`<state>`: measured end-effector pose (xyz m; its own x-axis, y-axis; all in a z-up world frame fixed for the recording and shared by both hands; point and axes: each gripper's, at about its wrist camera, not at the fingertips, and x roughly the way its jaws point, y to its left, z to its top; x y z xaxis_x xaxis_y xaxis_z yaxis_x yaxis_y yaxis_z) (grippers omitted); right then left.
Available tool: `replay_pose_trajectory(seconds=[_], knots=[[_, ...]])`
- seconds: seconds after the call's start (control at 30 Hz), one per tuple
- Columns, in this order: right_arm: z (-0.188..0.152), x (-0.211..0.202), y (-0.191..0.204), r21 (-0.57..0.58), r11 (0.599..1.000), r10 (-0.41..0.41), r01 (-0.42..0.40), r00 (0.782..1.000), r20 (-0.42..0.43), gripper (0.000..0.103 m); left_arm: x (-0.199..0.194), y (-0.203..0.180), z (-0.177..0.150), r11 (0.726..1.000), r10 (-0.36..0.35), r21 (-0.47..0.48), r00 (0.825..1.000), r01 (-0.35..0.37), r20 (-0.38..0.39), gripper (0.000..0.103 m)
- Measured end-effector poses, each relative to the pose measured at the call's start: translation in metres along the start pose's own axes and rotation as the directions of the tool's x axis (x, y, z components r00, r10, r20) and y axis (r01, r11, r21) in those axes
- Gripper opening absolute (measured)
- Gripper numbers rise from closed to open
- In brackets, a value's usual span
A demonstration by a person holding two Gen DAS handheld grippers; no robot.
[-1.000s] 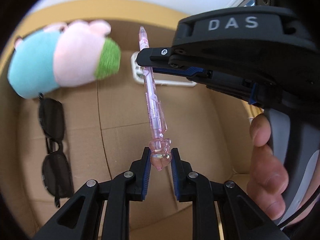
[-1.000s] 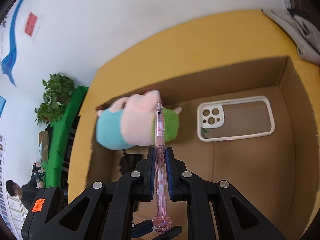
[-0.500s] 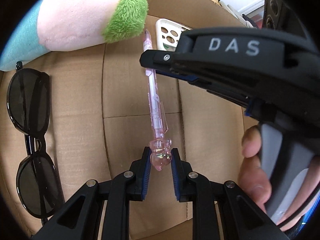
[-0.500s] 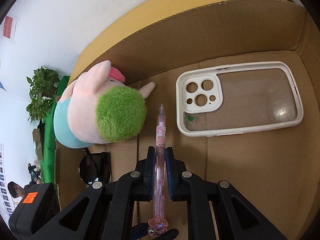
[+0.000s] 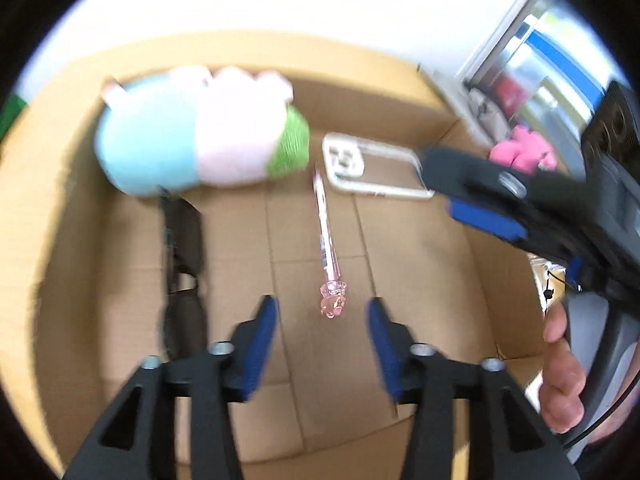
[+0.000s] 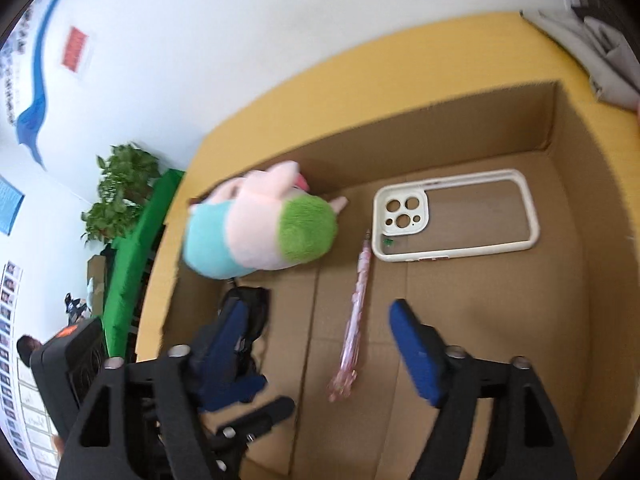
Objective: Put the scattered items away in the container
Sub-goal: 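Release the pen into the box by opening both grippers, then move the left gripper to the white earbuds case and close on it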
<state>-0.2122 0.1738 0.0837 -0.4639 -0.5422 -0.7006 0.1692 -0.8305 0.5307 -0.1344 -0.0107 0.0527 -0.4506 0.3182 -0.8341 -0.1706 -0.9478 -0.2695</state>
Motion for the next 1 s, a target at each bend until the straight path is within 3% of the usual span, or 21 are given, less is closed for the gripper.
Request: replay_pose_trajectory(seconds=[0.07,0.1,0.17,0.3,0.63,1.0], knots=[[-0.021,-0.030,0.014,-0.057,0.998,-0.021,0.024,0.998,0.054,0.096,-0.026,-0.004,-0.012,0.999,0.025,0.030,0.995,-0.028,0.100,0.075],[-0.032,-0.041,0.021,-0.088,0.995,-0.038,0.044,0.997,0.074,0.099,-0.036,-0.005,-0.018,0.998,0.037,0.045,0.989,-0.044,0.144,0.077],[-0.060,-0.061,0.035,-0.152,0.983,-0.087,0.104,0.989,0.120,0.103,-0.053,-0.009,-0.036,0.994,0.067,0.065,0.972,-0.084,0.225,0.079],[-0.106,-0.083,0.054,-0.247,0.949,-0.156,0.198,0.972,0.178,0.103,-0.066,-0.008,-0.058,0.988,0.114,0.060,0.942,-0.140,0.315,0.079],[-0.168,-0.113,0.077,-0.335,0.870,-0.268,0.362,0.917,0.295,0.103,-0.094,-0.021,-0.101,0.993,0.093,0.042,0.935,-0.114,0.343,0.079],[-0.182,-0.137,0.071,-0.295,0.877,-0.285,0.379,0.905,0.315,0.103,-0.094,-0.033,-0.123,0.992,0.066,0.080,0.938,-0.099,0.340,0.079]])
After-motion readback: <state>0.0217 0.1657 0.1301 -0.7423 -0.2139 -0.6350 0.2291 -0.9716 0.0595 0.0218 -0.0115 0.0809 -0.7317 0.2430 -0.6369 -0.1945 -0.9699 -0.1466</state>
